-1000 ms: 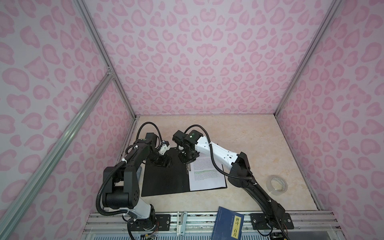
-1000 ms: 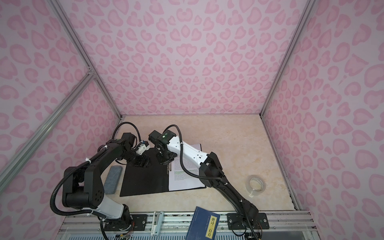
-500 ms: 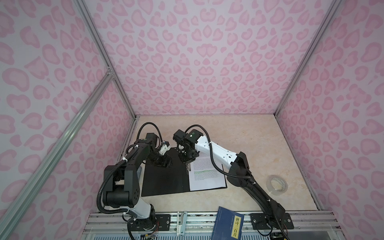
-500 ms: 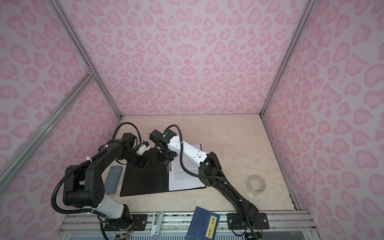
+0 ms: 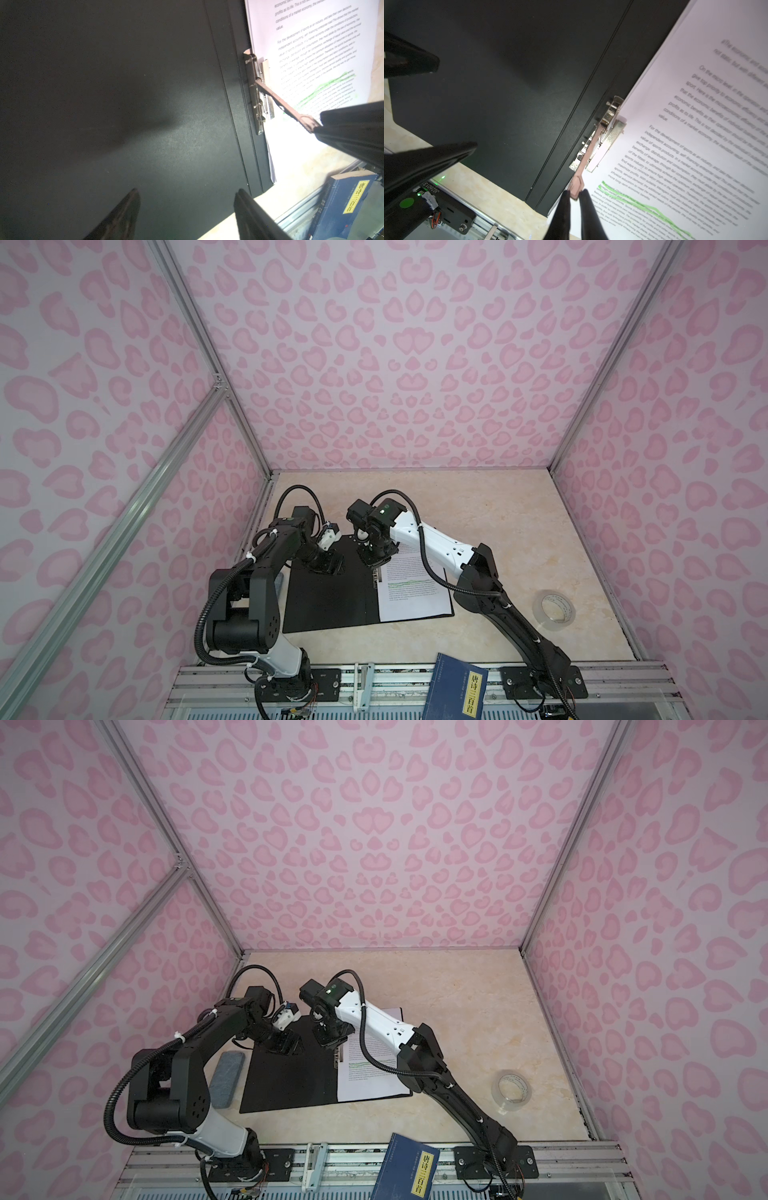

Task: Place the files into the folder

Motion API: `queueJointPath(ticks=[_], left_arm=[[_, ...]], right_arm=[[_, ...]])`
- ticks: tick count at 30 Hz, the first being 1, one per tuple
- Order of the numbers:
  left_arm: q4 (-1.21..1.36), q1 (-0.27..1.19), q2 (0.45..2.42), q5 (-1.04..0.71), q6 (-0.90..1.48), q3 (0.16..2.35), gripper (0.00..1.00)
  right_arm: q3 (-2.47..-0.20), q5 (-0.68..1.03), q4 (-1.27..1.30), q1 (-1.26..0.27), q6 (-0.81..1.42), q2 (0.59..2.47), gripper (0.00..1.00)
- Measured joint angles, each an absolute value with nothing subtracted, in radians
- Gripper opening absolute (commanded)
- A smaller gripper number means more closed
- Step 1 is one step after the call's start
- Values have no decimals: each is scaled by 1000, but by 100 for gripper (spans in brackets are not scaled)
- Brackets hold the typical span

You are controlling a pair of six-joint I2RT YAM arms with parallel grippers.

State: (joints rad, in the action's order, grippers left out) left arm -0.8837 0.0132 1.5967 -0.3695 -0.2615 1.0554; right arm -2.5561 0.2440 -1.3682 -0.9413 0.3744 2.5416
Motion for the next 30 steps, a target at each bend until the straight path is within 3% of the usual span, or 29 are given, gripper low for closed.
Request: queueJointPath(ticks=[30], left_arm=[[-867, 13, 1600, -369, -265, 1044, 75]], right_arm=[[-2562, 259, -1431, -957, 347, 2587, 10]])
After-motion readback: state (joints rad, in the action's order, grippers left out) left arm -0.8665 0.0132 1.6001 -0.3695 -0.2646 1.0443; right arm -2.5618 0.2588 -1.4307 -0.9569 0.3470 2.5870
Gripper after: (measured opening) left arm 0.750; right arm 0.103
